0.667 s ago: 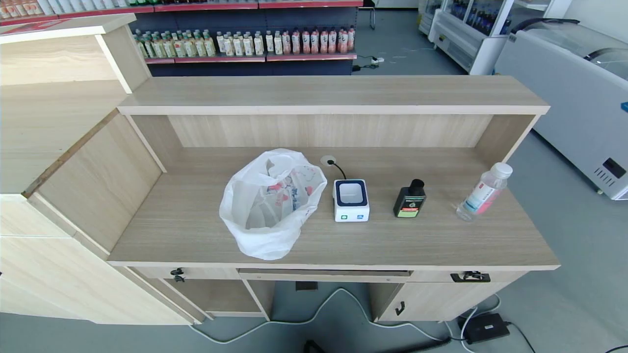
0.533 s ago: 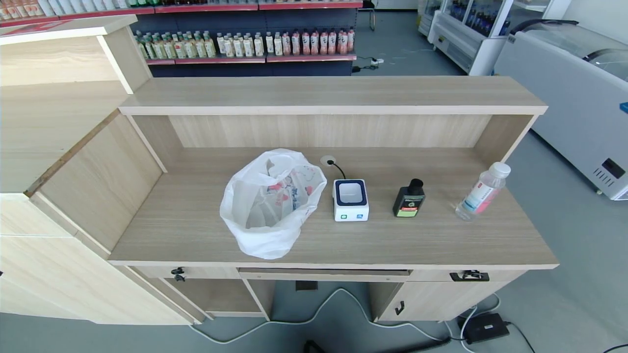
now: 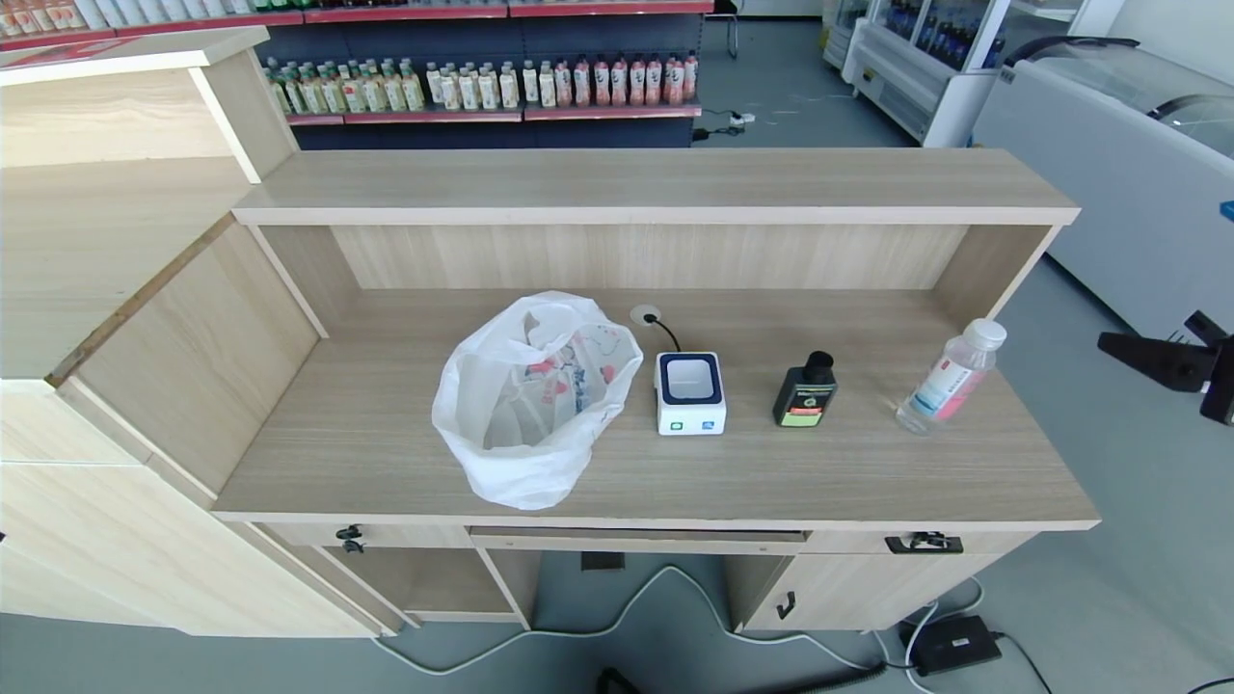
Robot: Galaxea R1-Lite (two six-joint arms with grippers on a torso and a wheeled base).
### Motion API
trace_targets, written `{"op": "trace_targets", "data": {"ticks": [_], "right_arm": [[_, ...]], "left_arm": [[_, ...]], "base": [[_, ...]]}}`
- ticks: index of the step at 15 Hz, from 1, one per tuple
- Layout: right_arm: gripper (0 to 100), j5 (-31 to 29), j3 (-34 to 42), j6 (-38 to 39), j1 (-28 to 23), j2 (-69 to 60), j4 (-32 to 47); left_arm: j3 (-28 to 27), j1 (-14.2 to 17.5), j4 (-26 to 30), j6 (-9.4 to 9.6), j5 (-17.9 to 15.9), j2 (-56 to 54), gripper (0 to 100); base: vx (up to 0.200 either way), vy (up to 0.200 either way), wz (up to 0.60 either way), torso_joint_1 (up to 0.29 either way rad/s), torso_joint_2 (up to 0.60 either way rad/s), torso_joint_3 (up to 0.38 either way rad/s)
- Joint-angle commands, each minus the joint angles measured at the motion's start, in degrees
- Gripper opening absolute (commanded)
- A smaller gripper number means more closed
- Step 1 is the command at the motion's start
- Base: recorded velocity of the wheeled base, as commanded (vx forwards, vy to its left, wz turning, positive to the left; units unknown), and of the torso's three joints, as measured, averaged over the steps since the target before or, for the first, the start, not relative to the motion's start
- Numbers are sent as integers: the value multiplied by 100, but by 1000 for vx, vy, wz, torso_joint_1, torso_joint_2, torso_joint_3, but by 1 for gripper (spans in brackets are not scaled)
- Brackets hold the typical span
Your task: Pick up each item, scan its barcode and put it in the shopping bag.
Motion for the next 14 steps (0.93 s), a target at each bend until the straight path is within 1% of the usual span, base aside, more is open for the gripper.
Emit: {"op": "trace_targets", "data": {"ticks": [1,2,3,4,6,10,11,14], "right_arm": [[100,507,-879,-1028,-1322,2512,-1095],[100,604,-1063,-1133,-1410,2767,-1131],[100,657,-1512,-1186,-1454,3224,-1069],[100,657,-1802,-1265,-1454,3462,-928],[100,674,-2250,-1731,-1410,3857,-691],[100,648,-2127,-1819,-803,3980,-726],[100,648,-2127,-1828,-768,3954,-726],[100,604,-2320,-2258,-698,3242,-665]], "left_arm": [[1,0,-2,0,9,-2,100],[1,0,-2,0,0,-2,100],[1,0,-2,0,0,-2,100],[1,0,-2,0,9,-2,100],[1,0,-2,0,9,-2,100],[1,0,-2,0,9,-2,100],[1,0,-2,0,0,-2,100],[1,0,-2,0,0,-2,100]], "base": [[0,0,0,0,0,0],[0,0,0,0,0,0],[0,0,0,0,0,0],[0,0,0,0,0,0],[0,0,0,0,0,0],[0,0,0,0,0,0],[0,0,0,0,0,0],[0,0,0,0,0,0]]}}
